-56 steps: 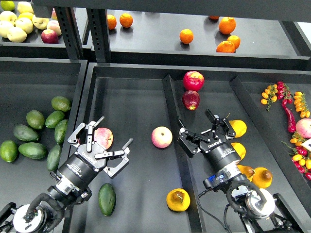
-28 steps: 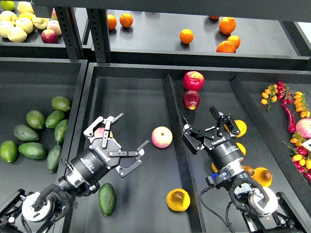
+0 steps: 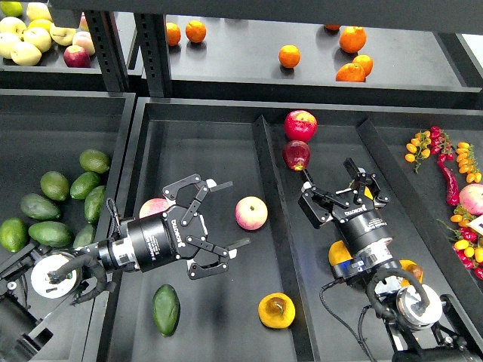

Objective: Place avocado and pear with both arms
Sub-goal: 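Swing the left gripper toward the dark green avocado near the robot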

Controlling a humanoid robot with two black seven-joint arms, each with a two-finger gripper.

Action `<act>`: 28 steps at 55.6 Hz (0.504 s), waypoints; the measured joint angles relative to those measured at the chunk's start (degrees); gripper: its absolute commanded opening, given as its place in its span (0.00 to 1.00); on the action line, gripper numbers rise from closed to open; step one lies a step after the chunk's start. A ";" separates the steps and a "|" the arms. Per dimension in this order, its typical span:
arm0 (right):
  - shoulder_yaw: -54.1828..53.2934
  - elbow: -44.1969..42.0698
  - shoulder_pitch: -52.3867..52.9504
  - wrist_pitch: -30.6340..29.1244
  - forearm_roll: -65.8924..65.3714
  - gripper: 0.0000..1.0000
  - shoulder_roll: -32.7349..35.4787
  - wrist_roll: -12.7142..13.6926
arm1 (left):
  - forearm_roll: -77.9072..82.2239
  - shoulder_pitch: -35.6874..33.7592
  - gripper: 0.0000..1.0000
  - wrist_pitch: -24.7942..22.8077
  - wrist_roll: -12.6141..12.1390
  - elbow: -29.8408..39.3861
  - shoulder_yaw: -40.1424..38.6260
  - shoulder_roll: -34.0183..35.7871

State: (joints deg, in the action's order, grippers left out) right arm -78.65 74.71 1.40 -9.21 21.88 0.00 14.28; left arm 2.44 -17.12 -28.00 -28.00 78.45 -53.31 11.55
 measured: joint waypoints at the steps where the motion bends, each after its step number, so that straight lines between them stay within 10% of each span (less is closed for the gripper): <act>1: -0.04 0.00 0.01 0.08 0.00 1.00 0.00 -0.01 | 0.51 -0.32 0.99 0.00 0.00 0.00 0.63 0.37; 28: -1.05 -0.52 2.36 1.96 0.09 1.00 0.00 -0.05 | 11.72 -8.65 0.99 0.00 -0.01 -0.44 12.96 9.23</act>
State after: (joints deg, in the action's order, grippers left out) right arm -79.71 74.19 3.77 -7.25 21.97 0.00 14.23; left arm 14.16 -25.77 -28.00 -28.01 78.01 -40.35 20.78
